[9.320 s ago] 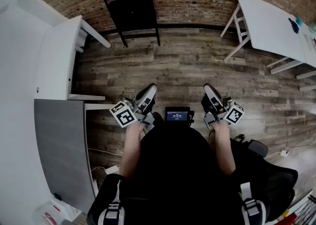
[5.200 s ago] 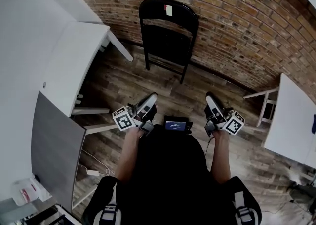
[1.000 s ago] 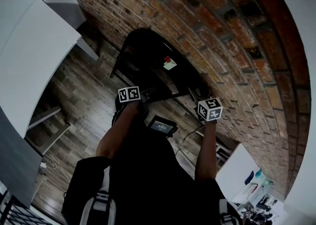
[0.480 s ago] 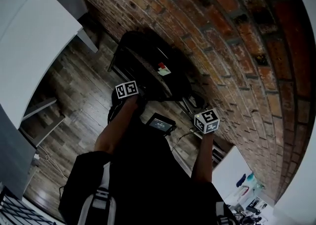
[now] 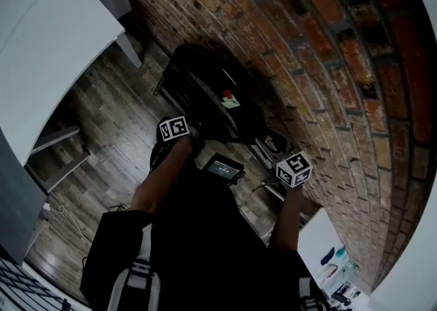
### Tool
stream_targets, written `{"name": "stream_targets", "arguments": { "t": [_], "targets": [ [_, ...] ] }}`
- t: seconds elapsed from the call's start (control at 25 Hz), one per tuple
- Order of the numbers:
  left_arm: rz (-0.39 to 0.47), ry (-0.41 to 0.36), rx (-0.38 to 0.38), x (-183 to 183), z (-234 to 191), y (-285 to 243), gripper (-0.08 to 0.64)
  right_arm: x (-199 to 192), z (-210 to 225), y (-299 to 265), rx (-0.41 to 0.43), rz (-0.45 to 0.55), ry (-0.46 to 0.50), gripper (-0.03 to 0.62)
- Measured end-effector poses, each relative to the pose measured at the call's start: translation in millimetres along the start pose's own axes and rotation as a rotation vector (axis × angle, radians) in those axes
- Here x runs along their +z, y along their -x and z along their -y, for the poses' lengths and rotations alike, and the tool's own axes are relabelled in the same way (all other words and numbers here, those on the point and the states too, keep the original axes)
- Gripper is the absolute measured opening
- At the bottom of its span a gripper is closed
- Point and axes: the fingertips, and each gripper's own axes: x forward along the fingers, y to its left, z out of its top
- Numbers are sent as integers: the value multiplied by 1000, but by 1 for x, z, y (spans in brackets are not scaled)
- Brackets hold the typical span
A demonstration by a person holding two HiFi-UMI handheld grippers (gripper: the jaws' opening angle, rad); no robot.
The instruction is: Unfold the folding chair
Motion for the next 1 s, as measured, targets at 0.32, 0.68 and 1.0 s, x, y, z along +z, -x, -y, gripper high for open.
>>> {"name": "stream_targets", "arguments": {
  "t": [0.32, 0.68, 1.0],
  "targets": [
    [0, 5, -46, 1, 2, -1, 28, 88, 8, -36, 158, 140, -23, 173],
    [18, 3, -71, -2, 0, 18, 29, 72, -34, -94, 256, -206, 107, 169],
    [122, 41, -74, 0, -3, 27, 31, 72, -41, -95, 258, -182, -7, 107]
  ]
}}
